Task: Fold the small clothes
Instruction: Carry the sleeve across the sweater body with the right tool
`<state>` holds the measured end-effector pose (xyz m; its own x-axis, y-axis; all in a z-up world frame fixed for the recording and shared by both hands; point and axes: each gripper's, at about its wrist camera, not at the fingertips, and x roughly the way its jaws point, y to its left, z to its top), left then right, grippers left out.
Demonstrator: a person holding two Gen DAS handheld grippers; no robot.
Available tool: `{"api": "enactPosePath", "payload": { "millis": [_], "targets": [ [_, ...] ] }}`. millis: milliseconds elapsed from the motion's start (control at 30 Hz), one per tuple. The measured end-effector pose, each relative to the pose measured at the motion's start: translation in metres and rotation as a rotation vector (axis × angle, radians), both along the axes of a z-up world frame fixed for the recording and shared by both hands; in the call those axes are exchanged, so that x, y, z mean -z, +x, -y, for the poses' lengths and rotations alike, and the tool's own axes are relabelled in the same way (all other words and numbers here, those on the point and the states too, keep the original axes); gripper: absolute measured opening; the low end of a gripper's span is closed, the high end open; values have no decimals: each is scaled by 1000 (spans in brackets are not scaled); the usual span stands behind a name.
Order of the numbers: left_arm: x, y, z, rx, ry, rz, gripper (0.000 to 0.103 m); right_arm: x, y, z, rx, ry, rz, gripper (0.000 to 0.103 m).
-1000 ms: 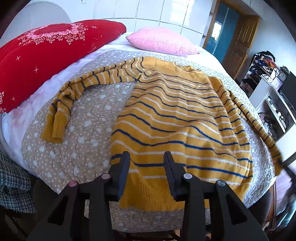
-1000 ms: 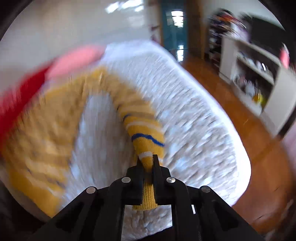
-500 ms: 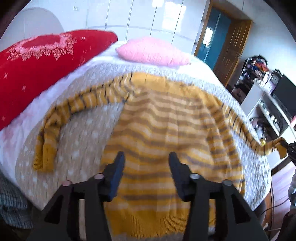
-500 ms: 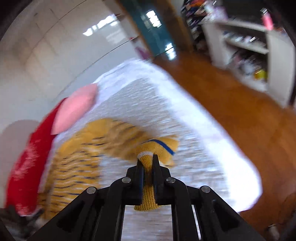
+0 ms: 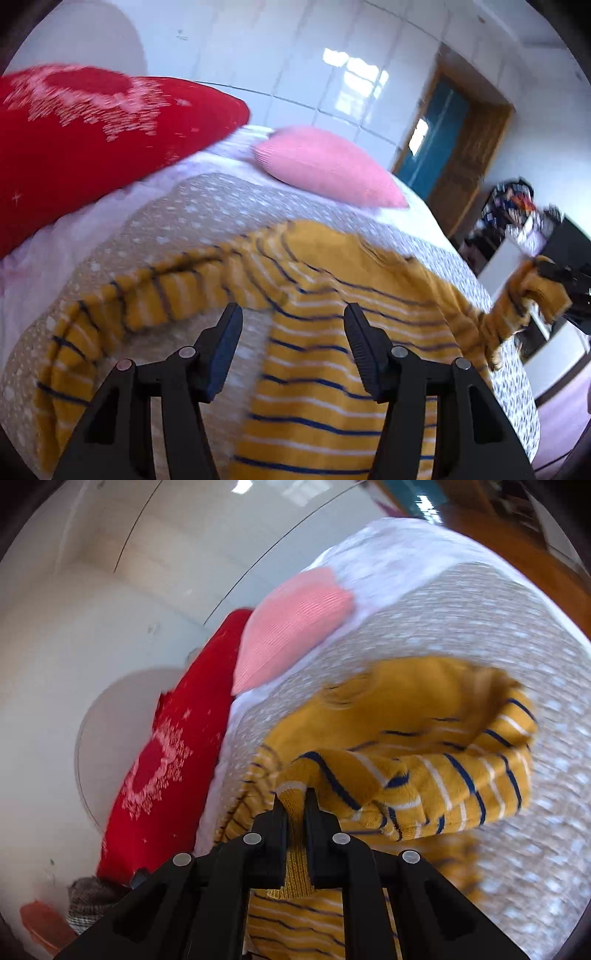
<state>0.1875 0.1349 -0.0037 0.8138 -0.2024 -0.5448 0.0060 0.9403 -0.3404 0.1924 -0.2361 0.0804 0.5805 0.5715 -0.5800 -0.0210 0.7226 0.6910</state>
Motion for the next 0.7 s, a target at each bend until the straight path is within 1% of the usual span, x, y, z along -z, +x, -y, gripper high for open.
{"api": "enactPosePath", "payload": {
  "millis": [67,100,167,200,333,400,467,500,567,633,700],
  "targets": [
    [9,-2,-25,-47,-31,1,60,4,27,-33,-39,-24,-21,9],
    [15,-1,-38,-63,-48,-8,60,12,47,-57,-60,-53,-38,9],
    [23,3,-58,-94,-70,-28,60,29,71,-90,-83,-88,-71,9],
    [25,4,-66,-107,-82,-30,60,43,89,-110,-97,-99,-99,9],
    [30,8,-91,-144,-125,-29,60,89,127,-155,-127,-104,-178,10],
    [33,7,-96,-150,-133,-31,60,115,141,-172,-137,-120,-237,14],
    [36,6,-99,-143,-144,-36,61,132,148,-180,-156,-123,-278,21],
    [37,6,-99,-139,-146,-39,61,134,148,-181,-168,-114,-282,26],
    [37,5,-98,-131,-148,-38,61,129,146,-183,-185,-106,-251,28],
    [37,5,-98,-126,-155,-35,62,117,140,-178,-203,-94,-208,33],
    [37,4,-97,-126,-161,-32,64,104,134,-167,-190,-109,-169,33]
  ]
}}
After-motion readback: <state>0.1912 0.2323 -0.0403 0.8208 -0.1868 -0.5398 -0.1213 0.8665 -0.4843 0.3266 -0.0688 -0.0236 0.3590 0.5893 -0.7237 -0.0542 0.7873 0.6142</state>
